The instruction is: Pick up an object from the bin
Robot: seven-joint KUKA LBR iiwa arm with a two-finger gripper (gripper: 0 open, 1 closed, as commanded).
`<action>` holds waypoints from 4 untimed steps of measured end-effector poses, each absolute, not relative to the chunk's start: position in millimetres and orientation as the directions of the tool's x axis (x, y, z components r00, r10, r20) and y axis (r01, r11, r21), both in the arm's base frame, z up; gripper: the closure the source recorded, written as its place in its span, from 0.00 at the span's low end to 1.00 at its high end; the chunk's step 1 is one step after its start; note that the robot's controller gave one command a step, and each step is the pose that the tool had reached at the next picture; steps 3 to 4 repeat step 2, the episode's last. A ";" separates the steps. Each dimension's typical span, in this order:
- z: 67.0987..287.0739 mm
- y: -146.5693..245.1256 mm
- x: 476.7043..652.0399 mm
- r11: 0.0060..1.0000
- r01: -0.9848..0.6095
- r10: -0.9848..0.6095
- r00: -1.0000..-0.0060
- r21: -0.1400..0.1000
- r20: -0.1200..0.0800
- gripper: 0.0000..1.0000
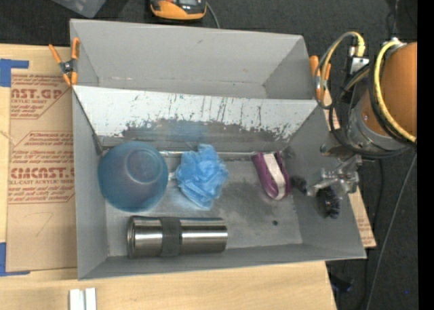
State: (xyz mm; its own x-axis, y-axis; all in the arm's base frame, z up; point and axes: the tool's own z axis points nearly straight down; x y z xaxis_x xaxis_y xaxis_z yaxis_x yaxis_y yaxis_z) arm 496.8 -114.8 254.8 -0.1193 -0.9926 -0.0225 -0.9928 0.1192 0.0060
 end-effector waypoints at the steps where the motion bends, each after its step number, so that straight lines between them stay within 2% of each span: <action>1: 291.4 -119.7 489.9 0.133 -0.991 -0.991 -0.133 0.006 -0.024 1.00; 2: 336.5 -112.4 486.3 0.052 -0.999 -0.998 -0.052 0.003 -0.028 1.00; 4: 336.5 -112.4 486.3 0.052 -0.999 -0.998 -0.052 0.003 -0.028 1.00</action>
Offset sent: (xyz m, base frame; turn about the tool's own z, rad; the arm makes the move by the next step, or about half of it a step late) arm -0.0112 0.0010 0.0819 -0.0692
